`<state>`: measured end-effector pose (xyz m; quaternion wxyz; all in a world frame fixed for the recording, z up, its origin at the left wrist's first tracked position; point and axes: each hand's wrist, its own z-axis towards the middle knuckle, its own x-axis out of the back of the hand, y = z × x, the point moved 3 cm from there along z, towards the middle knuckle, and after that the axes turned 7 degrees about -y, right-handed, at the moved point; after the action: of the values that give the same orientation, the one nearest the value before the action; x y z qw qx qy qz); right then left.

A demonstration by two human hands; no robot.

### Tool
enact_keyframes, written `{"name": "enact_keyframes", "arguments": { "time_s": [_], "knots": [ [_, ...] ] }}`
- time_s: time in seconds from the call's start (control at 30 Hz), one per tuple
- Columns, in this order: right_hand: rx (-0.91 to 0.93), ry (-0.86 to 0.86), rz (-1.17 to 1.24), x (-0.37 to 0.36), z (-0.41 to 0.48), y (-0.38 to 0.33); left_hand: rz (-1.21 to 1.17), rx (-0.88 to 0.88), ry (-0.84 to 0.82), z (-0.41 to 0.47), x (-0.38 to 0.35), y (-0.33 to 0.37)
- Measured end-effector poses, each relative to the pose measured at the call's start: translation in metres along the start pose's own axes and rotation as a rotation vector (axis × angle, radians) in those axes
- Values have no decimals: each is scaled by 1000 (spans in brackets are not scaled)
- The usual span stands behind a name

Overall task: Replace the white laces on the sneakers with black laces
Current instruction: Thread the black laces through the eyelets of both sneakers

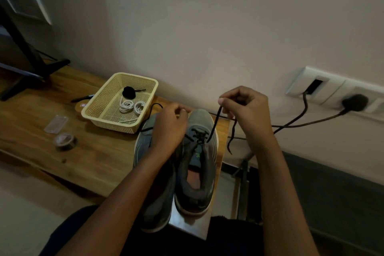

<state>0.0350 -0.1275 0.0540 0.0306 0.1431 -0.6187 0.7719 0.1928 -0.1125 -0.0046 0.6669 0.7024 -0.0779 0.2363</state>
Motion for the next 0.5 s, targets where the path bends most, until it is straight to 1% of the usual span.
{"name": "enact_keyframes", "arguments": {
  "time_s": [0.07, 0.1, 0.2, 0.23, 0.3, 0.33, 0.4, 0.5],
  "knots": [
    [38, -67, 53, -5, 0, -15, -14, -27, 10, 4, 15, 11],
    [57, -85, 75, -6, 1, -21, -58, -54, -27, 5, 19, 18],
    [116, -81, 143, -7, 2, -34, -261, -216, -281, -6, 26, 50],
    [132, -67, 167, -7, 2, -37, -284, -285, -350, -11, 27, 60],
    [146, -28, 241, -4, 2, -42, -291, -400, -412, -19, 28, 75],
    [153, -16, 283, -2, 2, -44, -286, -439, -406, -21, 28, 78],
    [184, -19, 360, 0, 2, -47, -247, -487, -326, -19, 29, 78],
    [180, -42, 578, 2, 3, -50, -150, -421, -216, -8, 26, 55]
  ]
}}
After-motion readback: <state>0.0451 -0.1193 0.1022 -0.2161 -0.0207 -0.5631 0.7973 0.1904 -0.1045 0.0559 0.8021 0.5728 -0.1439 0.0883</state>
